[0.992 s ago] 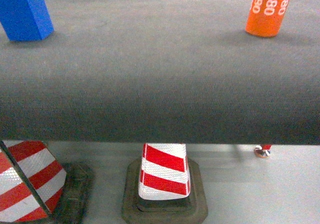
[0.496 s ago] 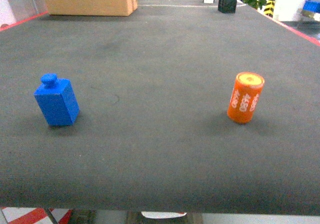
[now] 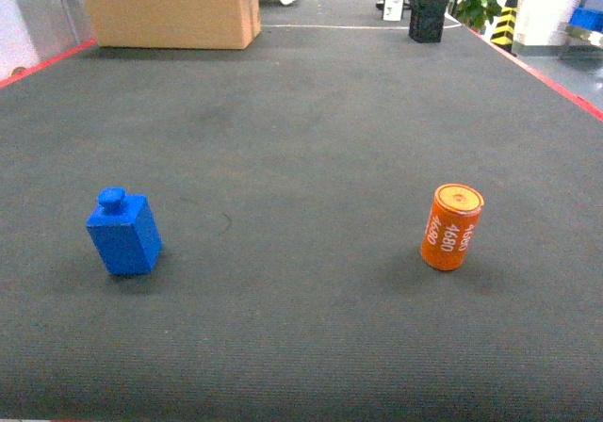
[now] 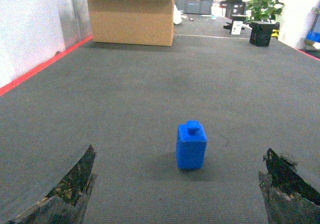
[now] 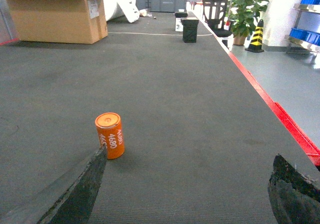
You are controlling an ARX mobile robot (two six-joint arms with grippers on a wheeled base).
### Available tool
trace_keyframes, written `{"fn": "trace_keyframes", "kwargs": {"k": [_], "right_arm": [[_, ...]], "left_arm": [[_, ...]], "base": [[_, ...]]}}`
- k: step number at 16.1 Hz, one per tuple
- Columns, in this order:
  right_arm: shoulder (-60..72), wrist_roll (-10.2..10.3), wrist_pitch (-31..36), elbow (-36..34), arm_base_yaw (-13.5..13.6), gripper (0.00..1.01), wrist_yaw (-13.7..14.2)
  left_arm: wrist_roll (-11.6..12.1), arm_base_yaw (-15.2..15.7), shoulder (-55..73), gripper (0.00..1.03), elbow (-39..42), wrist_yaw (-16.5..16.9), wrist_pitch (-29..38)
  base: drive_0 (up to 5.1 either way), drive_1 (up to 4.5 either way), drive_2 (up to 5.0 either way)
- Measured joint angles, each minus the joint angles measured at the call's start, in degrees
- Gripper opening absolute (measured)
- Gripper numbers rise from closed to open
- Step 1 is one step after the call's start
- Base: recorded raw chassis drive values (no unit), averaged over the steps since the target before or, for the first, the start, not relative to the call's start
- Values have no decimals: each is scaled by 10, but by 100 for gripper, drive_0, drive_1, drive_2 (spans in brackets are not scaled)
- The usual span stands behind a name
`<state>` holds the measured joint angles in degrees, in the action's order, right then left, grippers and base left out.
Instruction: Sort blue parts and orange caps into right shelf containers
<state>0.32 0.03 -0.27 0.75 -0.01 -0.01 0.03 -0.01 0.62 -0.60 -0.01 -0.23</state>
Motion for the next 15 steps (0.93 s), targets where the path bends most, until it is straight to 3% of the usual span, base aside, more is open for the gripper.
{"fn": "trace_keyframes", "kwargs": {"k": [15], "right_arm": [[0, 0, 0, 0, 0, 98, 0]], "left_arm": [[0, 0, 0, 98, 0, 0, 0]], "base": [[0, 0, 0]]}}
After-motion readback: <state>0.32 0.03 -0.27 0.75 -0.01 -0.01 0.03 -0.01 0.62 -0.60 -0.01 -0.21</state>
